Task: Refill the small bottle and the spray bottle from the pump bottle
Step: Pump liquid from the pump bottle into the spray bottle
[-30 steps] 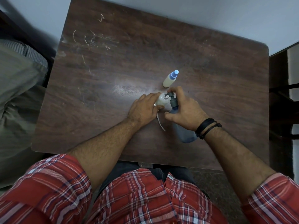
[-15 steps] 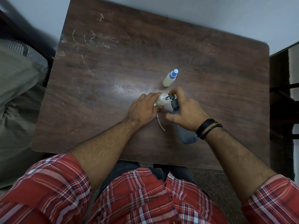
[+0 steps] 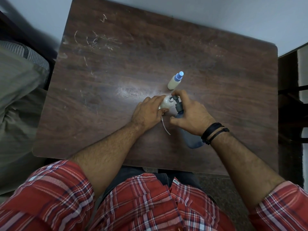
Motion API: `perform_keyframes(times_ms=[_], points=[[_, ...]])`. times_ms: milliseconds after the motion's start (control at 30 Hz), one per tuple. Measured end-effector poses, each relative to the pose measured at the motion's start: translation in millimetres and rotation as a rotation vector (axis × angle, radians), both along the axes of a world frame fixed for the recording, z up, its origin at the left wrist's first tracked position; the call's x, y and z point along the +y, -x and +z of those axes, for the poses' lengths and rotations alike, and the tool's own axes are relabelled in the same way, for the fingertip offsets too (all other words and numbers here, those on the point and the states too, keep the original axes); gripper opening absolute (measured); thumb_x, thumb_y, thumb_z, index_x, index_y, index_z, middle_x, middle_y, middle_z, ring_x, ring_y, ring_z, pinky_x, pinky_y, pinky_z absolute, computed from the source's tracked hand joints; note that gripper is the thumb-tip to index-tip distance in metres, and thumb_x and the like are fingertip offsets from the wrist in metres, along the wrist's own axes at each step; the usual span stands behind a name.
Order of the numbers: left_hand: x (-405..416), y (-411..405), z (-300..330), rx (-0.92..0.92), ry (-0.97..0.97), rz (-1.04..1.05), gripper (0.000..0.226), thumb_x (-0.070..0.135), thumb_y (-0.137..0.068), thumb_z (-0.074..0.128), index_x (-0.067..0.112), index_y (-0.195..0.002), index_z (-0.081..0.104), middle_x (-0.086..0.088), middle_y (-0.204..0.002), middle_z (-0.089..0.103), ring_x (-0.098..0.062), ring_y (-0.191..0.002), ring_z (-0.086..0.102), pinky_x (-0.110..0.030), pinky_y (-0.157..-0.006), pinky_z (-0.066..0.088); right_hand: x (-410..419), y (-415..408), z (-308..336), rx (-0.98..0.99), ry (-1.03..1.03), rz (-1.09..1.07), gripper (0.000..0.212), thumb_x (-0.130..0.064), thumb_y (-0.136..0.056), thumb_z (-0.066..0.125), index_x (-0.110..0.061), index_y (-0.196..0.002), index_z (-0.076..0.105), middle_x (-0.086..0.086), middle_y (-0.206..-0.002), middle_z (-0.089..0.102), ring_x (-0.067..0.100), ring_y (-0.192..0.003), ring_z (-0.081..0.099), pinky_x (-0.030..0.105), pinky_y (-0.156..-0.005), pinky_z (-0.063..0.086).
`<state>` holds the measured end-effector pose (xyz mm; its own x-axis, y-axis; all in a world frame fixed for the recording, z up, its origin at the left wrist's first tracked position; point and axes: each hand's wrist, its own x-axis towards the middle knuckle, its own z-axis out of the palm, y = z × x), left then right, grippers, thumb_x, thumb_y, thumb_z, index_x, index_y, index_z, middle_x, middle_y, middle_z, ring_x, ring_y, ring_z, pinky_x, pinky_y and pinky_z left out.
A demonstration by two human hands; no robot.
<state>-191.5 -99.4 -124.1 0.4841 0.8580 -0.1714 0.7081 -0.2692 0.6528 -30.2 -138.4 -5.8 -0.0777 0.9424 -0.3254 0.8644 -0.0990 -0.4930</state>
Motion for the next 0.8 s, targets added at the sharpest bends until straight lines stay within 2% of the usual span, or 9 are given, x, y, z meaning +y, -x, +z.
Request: perform_keyframes(times_ms=[200,267,400,600,800], points=[[-1.1,-0.3,2.2,0.010,-0.008,-0.002,0.051,0.040,-0.095,0.055,0.025,-0.143,0.046,0.005,-0.138,0.056,-0.023,-0.109,0.053,-0.048,-0.093,0.047,1.5,0.7,-1.3,0.017,0.025,-0.022,0.056,-0.029,-0.076,0.072,-0.021,-0.120,0.040,-0.015,-0.075,0.049,0.009,-0.067,0.051,0.029,-0.062,0.036],[-1.4,-0.5,2.2,0.008,-0.002,0.000,0.051,0.038,-0.095,0.055,0.025,-0.144,0.045,0.005,-0.138,0.056,-0.023,-0.108,0.053,-0.048,-0.093,0.047,3.2,2.2,-0.7,0.022,0.023,-0.022,0.059,-0.031,-0.075,0.073,-0.022,-0.123,0.039,-0.017,-0.076,0.049,0.005,-0.067,0.050,0.028,-0.063,0.036],[-0.6,-0.2,1.4,0.001,0.008,0.006,0.050,0.040,-0.096,0.055,0.027,-0.143,0.045,0.007,-0.137,0.057,-0.022,-0.108,0.053,-0.047,-0.093,0.047,1.5,4.0,1.5,-0.003,0.015,0.001,0.065,-0.033,-0.075,0.072,-0.023,-0.131,0.039,-0.018,-0.077,0.047,0.014,-0.073,0.052,0.027,-0.068,0.036],[0.5,0.1,0.2,0.003,0.004,0.005,0.051,0.041,-0.096,0.055,0.026,-0.143,0.045,0.006,-0.137,0.057,-0.021,-0.108,0.053,-0.046,-0.093,0.047,1.1,3.9,2.1,-0.008,0.019,-0.006,0.067,-0.034,-0.075,0.072,-0.024,-0.133,0.038,-0.017,-0.081,0.046,0.016,-0.075,0.052,0.027,-0.070,0.036],[-0.5,0.4,0.7,-0.003,-0.002,0.001,0.049,0.040,-0.095,0.055,0.026,-0.141,0.046,0.007,-0.137,0.057,-0.022,-0.107,0.053,-0.048,-0.092,0.047,1.0,0.8,-0.3,0.015,0.030,-0.029,0.052,-0.031,-0.074,0.072,-0.025,-0.113,0.037,-0.014,-0.075,0.051,0.012,-0.067,0.052,0.028,-0.059,0.035]])
